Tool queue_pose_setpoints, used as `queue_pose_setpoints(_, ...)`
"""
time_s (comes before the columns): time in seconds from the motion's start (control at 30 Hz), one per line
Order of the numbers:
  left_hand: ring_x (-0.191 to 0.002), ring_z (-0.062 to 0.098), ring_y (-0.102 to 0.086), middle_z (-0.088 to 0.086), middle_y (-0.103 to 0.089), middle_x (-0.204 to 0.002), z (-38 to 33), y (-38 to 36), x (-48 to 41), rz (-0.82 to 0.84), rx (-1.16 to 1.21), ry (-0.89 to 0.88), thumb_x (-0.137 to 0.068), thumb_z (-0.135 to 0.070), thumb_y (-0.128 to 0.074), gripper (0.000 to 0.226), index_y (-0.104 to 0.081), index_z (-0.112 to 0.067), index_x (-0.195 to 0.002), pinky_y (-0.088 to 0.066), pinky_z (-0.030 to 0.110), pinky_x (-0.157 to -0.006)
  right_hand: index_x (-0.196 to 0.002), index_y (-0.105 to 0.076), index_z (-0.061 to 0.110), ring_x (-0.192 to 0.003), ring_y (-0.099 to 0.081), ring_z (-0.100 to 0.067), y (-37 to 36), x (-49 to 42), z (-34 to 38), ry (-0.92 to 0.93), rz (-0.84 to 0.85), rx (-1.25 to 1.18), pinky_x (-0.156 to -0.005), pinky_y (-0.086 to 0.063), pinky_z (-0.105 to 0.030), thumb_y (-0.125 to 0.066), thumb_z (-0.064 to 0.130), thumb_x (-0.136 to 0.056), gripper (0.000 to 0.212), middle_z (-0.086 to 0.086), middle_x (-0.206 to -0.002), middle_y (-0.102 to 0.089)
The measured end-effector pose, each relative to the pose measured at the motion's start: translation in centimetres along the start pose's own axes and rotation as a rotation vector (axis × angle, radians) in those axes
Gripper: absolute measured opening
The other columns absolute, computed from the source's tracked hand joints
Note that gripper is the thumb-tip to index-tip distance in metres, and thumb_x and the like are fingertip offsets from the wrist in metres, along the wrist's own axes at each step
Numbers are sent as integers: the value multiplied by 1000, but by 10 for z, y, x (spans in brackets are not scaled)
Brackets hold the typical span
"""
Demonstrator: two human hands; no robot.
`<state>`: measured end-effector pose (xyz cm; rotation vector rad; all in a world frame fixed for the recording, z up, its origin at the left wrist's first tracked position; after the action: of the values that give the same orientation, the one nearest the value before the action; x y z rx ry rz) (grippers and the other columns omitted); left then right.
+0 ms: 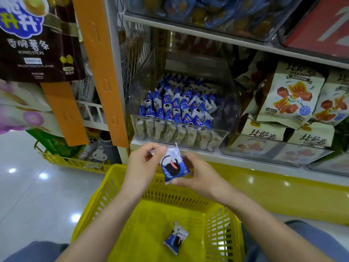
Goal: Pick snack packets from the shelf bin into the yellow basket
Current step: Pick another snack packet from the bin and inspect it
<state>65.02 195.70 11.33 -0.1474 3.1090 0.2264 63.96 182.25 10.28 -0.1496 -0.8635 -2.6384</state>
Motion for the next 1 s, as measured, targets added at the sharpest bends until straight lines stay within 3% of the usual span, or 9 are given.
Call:
queue_pose_setpoints(0.1,-64,7,-59,-4,-66,-68,-9,-9,3,62,-220,-119,-88,-21,-59,18,-63,-26,-72,-44,26,-60,-108,-56,26,-93,-61,-7,9,1,10,92,-117,-76,-85,-51,-28,-68,27,-82,29,8,-97,-65)
queue_pose_setpoints(0.2,-66,6,-62,-6,-67,-68,-9,-13,6,89,-200,-121,-88,-25,-58,17,-63,-28,-71,-47,27,-57,-91,-61,32,-83,-64,-7,20,3,14,152,-223,-116,-77,-53,-32,-60,28,-88,5,7,-86,-69)
queue_pose_setpoints(0.43,-63,21,-51,4,-57,-63,2,-22,6,142,-102,21,-90,-20,-56,25,-56,-21,-65,-40,36,-58,-83,-64,22,-70,-59,-5,27,7,26,260,-310,-3,-62,-48,-19,-65,25,-85,4,9,-74,-65)
queue_pose_setpoints(0.5,-64,16,-49,5,-54,-63,5,-25,6,174,-10,75,-91,-17,-55,25,-54,-16,-65,-38,29,-56,-77,-64,21,-66,-59,-3,30,2,21,190,-299,-131,-61,-47,-17,-63,20,-86,10,8,-72,-66)
queue_pose_setpoints(0.6,-69,14,-61,11,-63,-75,6,-31,9,202,143,135,-90,-17,-56,15,-59,-5,-83,-48,21,-56,-73,-64,16,-59,-61,-3,20,-4,-1,-70,-175,-592,-58,-50,-17,-59,16,-89,16,4,-65,-67)
queue_pose_setpoints(0.7,-73,9,-64,11,-67,-82,6,-35,10,214,178,139,-87,-13,-59,14,-60,2,-89,-53,20,-62,-81,-66,12,-67,-64,-9,16,-3,-12,-168,-136,-691,-65,-55,-21,-58,20,-90,14,3,-69,-69)
queue_pose_setpoints(0.83,-66,9,-58,9,-62,-70,-4,-30,11,179,97,61,-92,-14,-53,18,-60,-2,-80,-46,21,-58,-74,-66,18,-57,-59,1,28,-3,6,46,-202,-446,-54,-47,-12,-65,9,-84,14,8,-64,-65)
queue_pose_setpoints(0.93,-72,22,-58,23,-62,-78,0,-25,9,140,114,107,-94,-19,-49,25,-61,0,-85,-44,29,-59,-72,-66,27,-64,-58,3,35,4,23,227,-303,-110,-60,-45,-11,-70,16,-80,14,14,-67,-65)
queue_pose_setpoints(1.0,-73,23,-58,22,-62,-80,5,-27,10,152,149,161,-94,-22,-49,27,-59,2,-85,-44,27,-57,-77,-67,25,-70,-58,0,39,11,34,351,-378,84,-63,-46,-14,-70,21,-80,6,13,-72,-62)
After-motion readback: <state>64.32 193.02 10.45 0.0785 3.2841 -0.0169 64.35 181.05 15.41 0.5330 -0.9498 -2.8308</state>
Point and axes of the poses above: each hand's wrist, its own x-axis away from the middle knuckle, its own y-axis out of the back of the hand, z = x × y, the point moved 9 cm from there along -x, towards the middle knuckle
